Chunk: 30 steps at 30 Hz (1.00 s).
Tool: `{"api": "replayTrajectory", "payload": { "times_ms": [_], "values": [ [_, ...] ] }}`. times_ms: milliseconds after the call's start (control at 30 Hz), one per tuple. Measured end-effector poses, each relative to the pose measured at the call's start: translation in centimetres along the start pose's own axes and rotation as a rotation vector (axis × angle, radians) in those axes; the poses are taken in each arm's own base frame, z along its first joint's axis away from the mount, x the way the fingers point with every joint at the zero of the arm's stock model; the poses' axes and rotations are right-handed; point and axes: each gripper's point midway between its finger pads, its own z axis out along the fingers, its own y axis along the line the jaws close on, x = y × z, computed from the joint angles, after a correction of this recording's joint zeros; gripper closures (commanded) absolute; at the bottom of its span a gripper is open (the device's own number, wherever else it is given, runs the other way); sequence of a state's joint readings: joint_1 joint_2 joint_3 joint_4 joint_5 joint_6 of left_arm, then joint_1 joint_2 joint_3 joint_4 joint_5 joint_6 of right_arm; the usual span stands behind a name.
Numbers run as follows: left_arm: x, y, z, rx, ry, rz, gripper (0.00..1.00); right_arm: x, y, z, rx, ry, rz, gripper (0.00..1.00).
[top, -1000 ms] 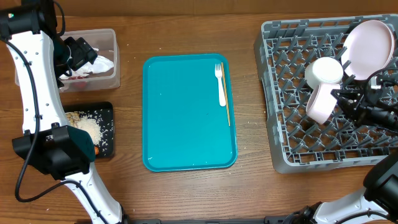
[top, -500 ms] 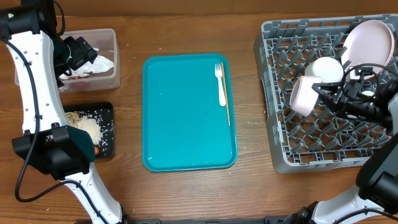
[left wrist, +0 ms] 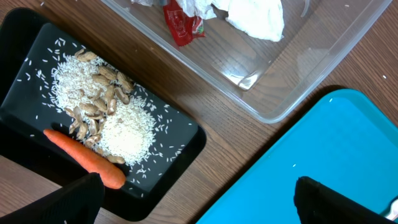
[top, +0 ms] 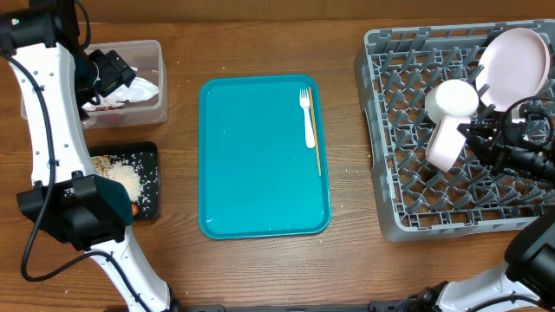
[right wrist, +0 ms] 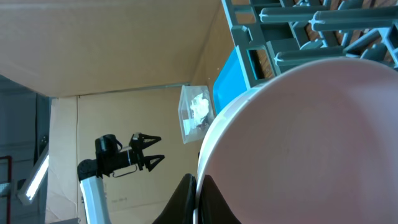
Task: Sort waste into correct bins and load items into the dishwasher rack
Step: 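Tilt and lower the pink bowl into the rack, then release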
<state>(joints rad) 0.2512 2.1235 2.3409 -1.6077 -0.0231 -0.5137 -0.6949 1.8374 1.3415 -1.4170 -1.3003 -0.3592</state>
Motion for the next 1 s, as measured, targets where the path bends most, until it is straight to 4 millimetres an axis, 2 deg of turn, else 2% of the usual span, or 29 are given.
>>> {"api": "replayTrajectory", "payload": {
  "times_ms": [200, 367, 667, 900, 1000],
  "values": [
    [0.0, 0.0, 0.0, 0.0, 0.0, 0.0, 0.0, -0.4, 1.0, 0.0, -0.06, -0.018, 0.012, 0.96],
    [0.0, 0.0, 0.0, 0.001, -0.002, 0.0, 0.0, -0.2, 0.9, 0.2, -0.049, -0.009, 0.006, 0.96],
    [-0.2, -0.1, 0.0, 0.004, -0.007, -0.001, 0.0, 1.1, 1.1, 4.3, -0.018, 0.109, -0.079, 0.96],
    [-0.1, -0.1, 0.0, 0.003, -0.006, -0.001, 0.0, 0.8, 0.4, 3.6, 0.015, 0.092, -0.029, 0.96],
    [-0.2, -0.1, 0.0, 0.004, -0.006, -0.001, 0.0, 0.3, -0.1, 3.0, 0.038, 0.073, 0.003, 0.91]
  ]
}}
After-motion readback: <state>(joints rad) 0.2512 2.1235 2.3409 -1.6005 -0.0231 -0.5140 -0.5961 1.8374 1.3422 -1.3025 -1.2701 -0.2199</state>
